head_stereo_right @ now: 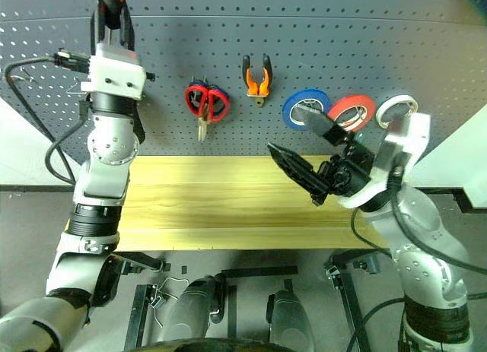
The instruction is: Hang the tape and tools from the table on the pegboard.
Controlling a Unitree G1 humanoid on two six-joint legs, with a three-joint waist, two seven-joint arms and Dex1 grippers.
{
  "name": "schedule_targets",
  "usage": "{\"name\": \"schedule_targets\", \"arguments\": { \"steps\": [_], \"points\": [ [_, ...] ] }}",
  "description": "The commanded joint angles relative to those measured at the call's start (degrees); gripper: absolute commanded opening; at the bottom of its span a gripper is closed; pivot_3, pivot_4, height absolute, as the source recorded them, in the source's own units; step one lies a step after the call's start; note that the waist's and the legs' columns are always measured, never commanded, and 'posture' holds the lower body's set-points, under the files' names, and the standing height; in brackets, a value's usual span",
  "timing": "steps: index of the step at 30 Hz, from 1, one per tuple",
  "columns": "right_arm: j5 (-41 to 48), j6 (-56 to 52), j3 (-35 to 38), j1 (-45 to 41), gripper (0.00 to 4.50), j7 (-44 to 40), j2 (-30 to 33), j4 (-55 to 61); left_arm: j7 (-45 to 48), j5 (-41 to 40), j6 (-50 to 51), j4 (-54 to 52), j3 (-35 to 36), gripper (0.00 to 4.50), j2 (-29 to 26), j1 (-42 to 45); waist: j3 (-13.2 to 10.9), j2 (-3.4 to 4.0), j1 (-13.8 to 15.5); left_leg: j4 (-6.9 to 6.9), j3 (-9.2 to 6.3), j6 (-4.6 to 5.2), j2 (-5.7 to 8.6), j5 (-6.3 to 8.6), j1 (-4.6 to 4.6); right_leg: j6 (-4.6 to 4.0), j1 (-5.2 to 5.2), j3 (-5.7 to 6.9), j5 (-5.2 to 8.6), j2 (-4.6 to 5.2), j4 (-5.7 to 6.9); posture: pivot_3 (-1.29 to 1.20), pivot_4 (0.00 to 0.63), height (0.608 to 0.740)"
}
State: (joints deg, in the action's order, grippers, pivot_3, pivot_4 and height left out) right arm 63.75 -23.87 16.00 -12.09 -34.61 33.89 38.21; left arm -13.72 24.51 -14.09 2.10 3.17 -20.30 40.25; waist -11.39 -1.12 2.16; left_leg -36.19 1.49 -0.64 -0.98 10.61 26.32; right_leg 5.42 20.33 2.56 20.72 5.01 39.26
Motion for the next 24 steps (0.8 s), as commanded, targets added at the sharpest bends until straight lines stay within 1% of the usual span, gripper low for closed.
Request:
{"name": "schedule_targets", "arguments": {
  "steps": [1,6,9,16,18,24],
  "points": [
    [4.91,-1.41,2.8,-0.35,4.5,2.05,2.57,3.5,-1.05,-0.62,-1.04,-0.94,1.71,0.67,-0.72,-0.46,-0.2,-0.13,0.05,0.0,0.0,0.02,0.0,0.01,-0.01,0.0,-0.02,-0.01,0.0,0.02,-0.01,0.0,0.244,0.714],
    [8.57,-3.11,4.4,1.34,4.5,4.23,5.24,4.82,-1.74,-1.13,-1.72,0.09,1.88,0.67,-0.33,-0.81,-1.49,-0.16,-0.13,-0.06,-0.01,0.09,-0.01,0.01,0.0,-0.03,-0.04,-0.08,-0.01,0.1,-0.01,-0.03,0.275,0.714],
    [11.48,-3.92,5.88,2.35,4.5,5.58,7.02,5.86,-1.79,-1.7,-1.92,0.48,1.88,0.67,-0.19,-1.05,-2.47,-0.19,-0.37,-0.05,0.01,0.12,-0.02,0.02,0.01,-0.04,-0.03,-0.1,-0.02,0.13,-0.02,-0.05,0.303,0.714],
    [15.22,-5.01,7.23,4.2,4.5,8.03,9.85,6.86,-2.68,-2.19,-3.61,3.4,2.33,0.67,-0.95,-0.36,-4.47,-0.4,-2.18,-0.07,0.01,0.19,-0.03,0.05,0.08,-0.04,-0.03,-0.08,-0.02,0.16,-0.08,-0.08,0.335,0.714],
    [15.71,-5.31,7.77,4.92,4.5,8.17,10.69,6.86,-2.77,-2.17,-3.46,2.98,2.65,0.67,-1.04,-0.62,-5.01,-0.41,-2.91,-0.07,0.01,0.2,-0.03,0.05,0.09,-0.04,-0.02,-0.08,-0.02,0.17,-0.08,-0.08,0.339,0.714],
    [16.28,-5.71,8.39,5.83,4.5,7.84,12.0,6.22,-5.65,0.87,-0.97,-1.99,4.41,0.67,-0.98,-2.84,-5.99,-0.37,-3.3,-0.05,0.02,0.2,-0.03,0.05,0.09,-0.03,-0.01,-0.05,-0.02,0.17,-0.08,-0.08,0.343,0.714]
  ]
}}
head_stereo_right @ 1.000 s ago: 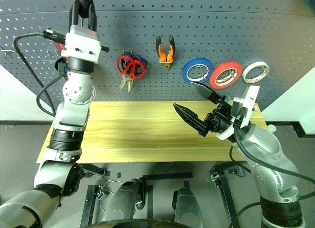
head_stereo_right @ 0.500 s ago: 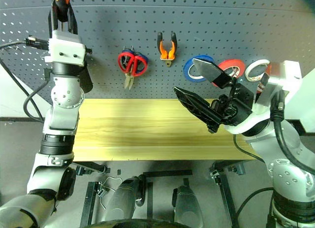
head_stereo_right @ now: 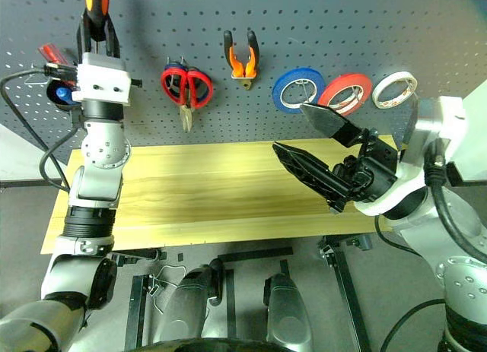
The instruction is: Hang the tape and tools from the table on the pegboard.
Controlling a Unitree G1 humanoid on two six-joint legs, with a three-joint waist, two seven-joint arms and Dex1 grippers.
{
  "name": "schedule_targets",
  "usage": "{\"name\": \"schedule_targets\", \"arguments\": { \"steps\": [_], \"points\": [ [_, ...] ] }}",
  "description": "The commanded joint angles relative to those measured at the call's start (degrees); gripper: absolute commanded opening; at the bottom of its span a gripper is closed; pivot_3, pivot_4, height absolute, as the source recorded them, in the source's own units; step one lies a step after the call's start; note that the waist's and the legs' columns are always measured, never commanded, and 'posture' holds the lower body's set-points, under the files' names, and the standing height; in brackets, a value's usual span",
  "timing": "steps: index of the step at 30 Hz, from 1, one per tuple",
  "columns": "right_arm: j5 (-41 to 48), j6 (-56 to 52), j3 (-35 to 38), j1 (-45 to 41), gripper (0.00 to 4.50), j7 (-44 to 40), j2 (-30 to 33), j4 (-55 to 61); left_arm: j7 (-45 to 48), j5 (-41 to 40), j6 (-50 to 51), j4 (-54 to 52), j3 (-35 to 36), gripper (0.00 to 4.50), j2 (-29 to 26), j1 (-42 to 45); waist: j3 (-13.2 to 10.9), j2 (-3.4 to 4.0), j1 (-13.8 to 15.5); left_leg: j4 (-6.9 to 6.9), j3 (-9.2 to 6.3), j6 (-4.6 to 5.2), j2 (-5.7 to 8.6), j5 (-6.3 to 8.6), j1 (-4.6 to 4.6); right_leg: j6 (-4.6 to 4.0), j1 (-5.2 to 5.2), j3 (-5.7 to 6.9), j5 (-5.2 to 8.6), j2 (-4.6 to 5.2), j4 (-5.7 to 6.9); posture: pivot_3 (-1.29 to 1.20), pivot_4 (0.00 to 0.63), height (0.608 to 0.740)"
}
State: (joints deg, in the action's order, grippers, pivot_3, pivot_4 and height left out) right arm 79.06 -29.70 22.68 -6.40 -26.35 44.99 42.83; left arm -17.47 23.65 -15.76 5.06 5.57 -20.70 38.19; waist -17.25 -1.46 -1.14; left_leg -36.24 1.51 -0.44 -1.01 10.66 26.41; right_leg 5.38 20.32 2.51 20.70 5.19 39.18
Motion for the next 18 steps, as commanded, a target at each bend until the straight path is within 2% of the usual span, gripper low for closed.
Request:
{"name": "schedule_targets", "arguments": {
  "steps": [1,9,18],
  "points": [
    [0.97,0.12,1.7,0.17,4.5,-0.49,0.97,1.48,-2.0,2.03,1.27,-6.12,2.2,0.67,-0.58,-1.32,-0.24,-0.02,0.04,0.0,0.0,0.0,0.0,0.0,0.0,0.0,0.0,0.01,0.0,0.0,0.0,-0.08,0.343,0.714],
    [0.87,-0.45,3.25,2.09,4.5,-1.15,2.39,0.99,-3.07,3.58,5.67,-12.68,4.52,0.67,-0.41,-4.39,-0.58,-0.05,0.26,0.01,0.0,-0.01,0.01,0.0,0.01,0.01,0.01,0.03,0.0,0.01,-0.03,-0.1,0.346,0.714],
    [2.92,-2.12,6.86,3.9,4.5,-2.02,4.89,0.19,-4.05,2.97,7.29,-12.27,6.2,0.67,-0.26,-4.45,-1.09,-0.12,0.15,0.03,0.02,-0.01,0.0,0.0,0.03,0.01,0.05,0.02,0.0,0.01,-0.03,-0.14,0.354,0.714]
  ]
}}
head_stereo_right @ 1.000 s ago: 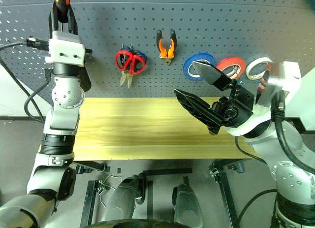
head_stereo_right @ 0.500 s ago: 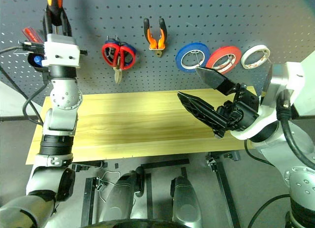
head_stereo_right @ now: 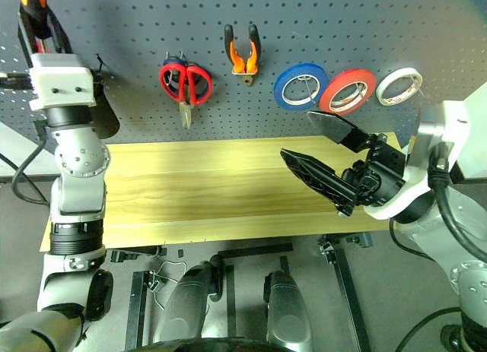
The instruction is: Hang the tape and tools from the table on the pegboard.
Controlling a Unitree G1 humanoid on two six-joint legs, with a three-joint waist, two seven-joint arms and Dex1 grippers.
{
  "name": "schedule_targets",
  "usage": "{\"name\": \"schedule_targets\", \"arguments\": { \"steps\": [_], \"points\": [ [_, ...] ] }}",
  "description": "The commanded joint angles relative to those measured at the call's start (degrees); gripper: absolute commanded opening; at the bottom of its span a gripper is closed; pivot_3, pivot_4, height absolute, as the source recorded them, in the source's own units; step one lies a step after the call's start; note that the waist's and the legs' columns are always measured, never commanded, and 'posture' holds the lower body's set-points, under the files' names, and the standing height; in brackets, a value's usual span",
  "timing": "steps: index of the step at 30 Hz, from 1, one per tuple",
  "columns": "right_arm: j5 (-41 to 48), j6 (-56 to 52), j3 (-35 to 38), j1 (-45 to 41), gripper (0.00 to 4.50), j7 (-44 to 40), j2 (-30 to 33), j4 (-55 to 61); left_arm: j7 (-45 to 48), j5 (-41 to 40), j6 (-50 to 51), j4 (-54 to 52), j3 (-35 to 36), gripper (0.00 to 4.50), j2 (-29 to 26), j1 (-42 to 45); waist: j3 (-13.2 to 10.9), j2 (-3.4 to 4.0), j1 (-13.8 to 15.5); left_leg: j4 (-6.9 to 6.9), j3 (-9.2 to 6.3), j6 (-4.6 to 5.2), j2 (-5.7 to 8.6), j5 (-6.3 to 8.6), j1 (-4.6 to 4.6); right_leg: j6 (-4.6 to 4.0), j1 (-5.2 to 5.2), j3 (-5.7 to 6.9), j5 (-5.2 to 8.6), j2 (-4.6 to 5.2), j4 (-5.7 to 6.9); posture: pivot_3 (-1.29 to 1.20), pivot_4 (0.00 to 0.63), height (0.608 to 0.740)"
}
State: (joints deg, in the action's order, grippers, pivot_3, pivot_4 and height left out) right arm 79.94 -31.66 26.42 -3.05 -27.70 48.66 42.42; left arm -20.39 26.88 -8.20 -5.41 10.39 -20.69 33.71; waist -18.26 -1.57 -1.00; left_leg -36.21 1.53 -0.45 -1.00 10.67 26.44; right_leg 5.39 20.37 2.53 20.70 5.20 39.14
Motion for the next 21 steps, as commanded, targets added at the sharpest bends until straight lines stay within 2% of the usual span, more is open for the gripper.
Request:
{"name": "schedule_targets", "arguments": {
  "steps": [1,21],
  "points": [
    [2.49,-0.46,3.64,0.74,4.5,-0.74,1.6,0.55,-1.5,-0.35,-0.27,-1.55,1.46,0.67,-0.05,-0.01,-0.14,-0.01,0.02,0.0,0.0,0.0,0.0,0.0,0.02,0.0,0.01,0.0,0.0,0.0,0.0,-0.14,0.354,0.714],
    [6.71,-5.49,9.76,3.28,4.5,-2.3,6.97,-1.31,-3.54,-7.43,2.43,-1.76,3.75,0.67,4.78,0.58,-0.95,-0.24,-0.99,0.01,0.04,0.02,0.01,0.01,0.09,0.02,0.05,0.03,0.0,0.02,-0.06,-0.22,0.358,0.714]
  ]
}}
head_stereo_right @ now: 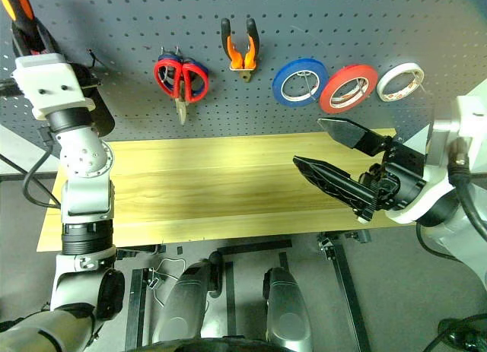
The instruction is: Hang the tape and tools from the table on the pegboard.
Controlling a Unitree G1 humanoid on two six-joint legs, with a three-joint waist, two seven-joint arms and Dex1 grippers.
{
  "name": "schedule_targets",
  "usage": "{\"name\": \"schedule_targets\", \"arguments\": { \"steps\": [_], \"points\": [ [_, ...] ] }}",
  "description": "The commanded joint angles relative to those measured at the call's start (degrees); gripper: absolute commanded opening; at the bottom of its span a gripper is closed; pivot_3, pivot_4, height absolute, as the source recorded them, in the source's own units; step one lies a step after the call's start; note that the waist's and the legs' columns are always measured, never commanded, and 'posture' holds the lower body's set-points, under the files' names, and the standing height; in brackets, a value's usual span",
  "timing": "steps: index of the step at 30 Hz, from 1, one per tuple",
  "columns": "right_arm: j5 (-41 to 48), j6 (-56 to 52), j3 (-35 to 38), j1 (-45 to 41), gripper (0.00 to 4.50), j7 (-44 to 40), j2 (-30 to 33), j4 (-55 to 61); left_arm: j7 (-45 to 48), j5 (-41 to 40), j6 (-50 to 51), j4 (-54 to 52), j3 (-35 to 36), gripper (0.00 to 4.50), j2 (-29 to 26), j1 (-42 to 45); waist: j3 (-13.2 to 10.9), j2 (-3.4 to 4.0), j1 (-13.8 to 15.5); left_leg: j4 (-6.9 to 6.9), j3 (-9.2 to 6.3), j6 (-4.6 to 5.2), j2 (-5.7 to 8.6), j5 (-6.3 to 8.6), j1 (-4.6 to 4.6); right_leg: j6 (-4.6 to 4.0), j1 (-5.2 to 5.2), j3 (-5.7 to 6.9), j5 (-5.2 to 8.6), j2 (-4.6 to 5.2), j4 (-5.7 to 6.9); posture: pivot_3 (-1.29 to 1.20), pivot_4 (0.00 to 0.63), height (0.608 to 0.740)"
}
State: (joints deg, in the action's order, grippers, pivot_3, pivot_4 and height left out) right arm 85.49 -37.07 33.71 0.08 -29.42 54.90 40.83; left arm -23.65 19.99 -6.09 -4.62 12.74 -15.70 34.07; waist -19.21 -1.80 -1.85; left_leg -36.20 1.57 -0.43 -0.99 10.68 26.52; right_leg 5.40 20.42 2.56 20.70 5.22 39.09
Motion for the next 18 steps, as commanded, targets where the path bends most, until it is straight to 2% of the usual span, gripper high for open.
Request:
{"name": "schedule_targets", "arguments": {
  "steps": [1,4,15,16,18],
  "points": [
    [1.02,-0.26,2.4,0.17,4.5,-0.64,0.87,0.2,-0.46,-0.14,0.77,-2.91,1.47,0.67,-0.34,-0.01,0.0,0.0,-0.34,0.0,0.0,0.0,0.01,0.0,0.0,0.0,0.0,0.0,0.0,0.0,0.0,-0.22,0.358,0.714],
    [0.58,-0.64,2.28,0.19,4.5,-0.88,1.01,-0.15,-1.39,0.35,1.08,-3.85,2.08,0.67,-0.5,-0.17,0.0,-0.01,-0.73,0.01,0.0,0.0,0.0,0.0,-0.01,0.01,0.0,0.01,0.0,0.0,0.0,-0.22,0.357,0.714],
    [-1.39,-1.32,2.22,0.68,4.5,-2.03,0.54,-0.69,-4.58,-0.65,2.53,-6.27,5.23,4.3,-0.02,2.19,-0.05,-0.03,-0.7,0.04,0.03,0.0,0.01,0.0,0.01,0.02,0.04,0.04,0.0,-0.01,-0.01,-0.22,0.35,0.714],
    [-1.54,-1.24,2.0,0.58,4.5,-2.08,0.44,-0.71,-4.58,-0.48,2.34,-6.55,4.9,4.47,-0.02,2.45,-0.05,-0.04,-0.67,0.04,0.03,0.0,0.01,0.0,0.02,0.03,0.04,0.04,0.0,0.0,-0.01,-0.22,0.347,0.714],
    [-2.99,-0.67,0.39,0.31,4.5,-2.31,-0.5,-0.72,-3.04,-1.05,1.44,-7.31,3.01,4.47,0.33,2.91,-0.05,-0.04,-0.66,0.04,0.02,0.0,0.01,0.0,0.02,0.04,0.04,0.05,0.0,0.0,-0.02,-0.2,0.335,0.714]
  ]
}}
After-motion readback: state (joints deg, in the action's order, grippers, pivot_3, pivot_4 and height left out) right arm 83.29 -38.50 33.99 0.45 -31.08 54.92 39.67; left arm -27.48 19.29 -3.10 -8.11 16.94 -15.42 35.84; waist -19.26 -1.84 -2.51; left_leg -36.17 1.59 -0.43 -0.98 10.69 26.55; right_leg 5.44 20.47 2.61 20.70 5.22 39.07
